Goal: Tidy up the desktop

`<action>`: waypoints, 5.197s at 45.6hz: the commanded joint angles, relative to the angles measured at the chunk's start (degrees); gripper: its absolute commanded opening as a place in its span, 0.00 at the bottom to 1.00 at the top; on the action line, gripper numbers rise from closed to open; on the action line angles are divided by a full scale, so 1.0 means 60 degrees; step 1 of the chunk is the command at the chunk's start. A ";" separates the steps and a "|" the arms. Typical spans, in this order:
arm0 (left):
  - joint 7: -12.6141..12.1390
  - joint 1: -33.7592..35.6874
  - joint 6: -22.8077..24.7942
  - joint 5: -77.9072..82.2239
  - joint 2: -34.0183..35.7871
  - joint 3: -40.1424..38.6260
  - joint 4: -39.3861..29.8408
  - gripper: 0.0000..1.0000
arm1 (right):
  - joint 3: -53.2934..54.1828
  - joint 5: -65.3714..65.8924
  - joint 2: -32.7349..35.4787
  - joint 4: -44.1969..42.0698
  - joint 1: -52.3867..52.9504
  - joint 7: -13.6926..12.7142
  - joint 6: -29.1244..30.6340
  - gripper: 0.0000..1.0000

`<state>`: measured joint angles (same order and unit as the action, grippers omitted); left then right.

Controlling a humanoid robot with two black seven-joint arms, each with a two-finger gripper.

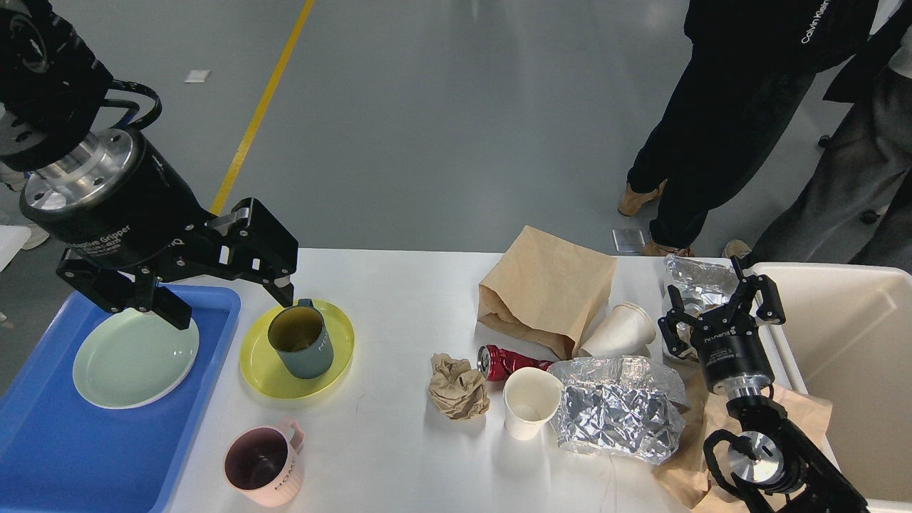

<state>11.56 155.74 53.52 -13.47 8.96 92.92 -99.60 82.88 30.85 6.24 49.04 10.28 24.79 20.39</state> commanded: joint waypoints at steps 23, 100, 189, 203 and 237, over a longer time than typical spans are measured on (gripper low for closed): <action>-0.2702 -0.3923 -0.3102 -0.0040 0.0762 -0.0177 0.0164 0.92 | 0.0000 0.0000 0.0000 0.0001 0.0000 0.0000 0.0000 1.00; -0.2895 -1.1221 -0.8730 0.0751 0.0953 -0.3006 0.1995 0.15 | 0.0000 0.0000 0.0000 0.0001 0.0000 0.0000 0.0000 1.00; -0.1972 -0.4743 -0.2138 0.6023 0.8597 0.0379 0.3823 0.00 | 0.0000 0.0000 0.0000 0.0015 0.0000 0.0000 0.0000 1.00; -0.0595 -1.0146 -0.2430 0.7167 0.9553 -0.3456 0.7750 0.00 | 0.0000 0.0000 0.0000 0.0015 0.0000 0.0000 0.0000 1.00; -0.0902 -1.5966 -0.2914 0.6845 0.7502 -0.7752 1.0579 0.00 | 0.0000 0.0000 0.0000 0.0015 0.0000 0.0000 0.0000 1.00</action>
<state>6.20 60.83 36.49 27.70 54.80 46.40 -36.14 82.88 30.85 6.24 49.11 10.28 24.79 20.39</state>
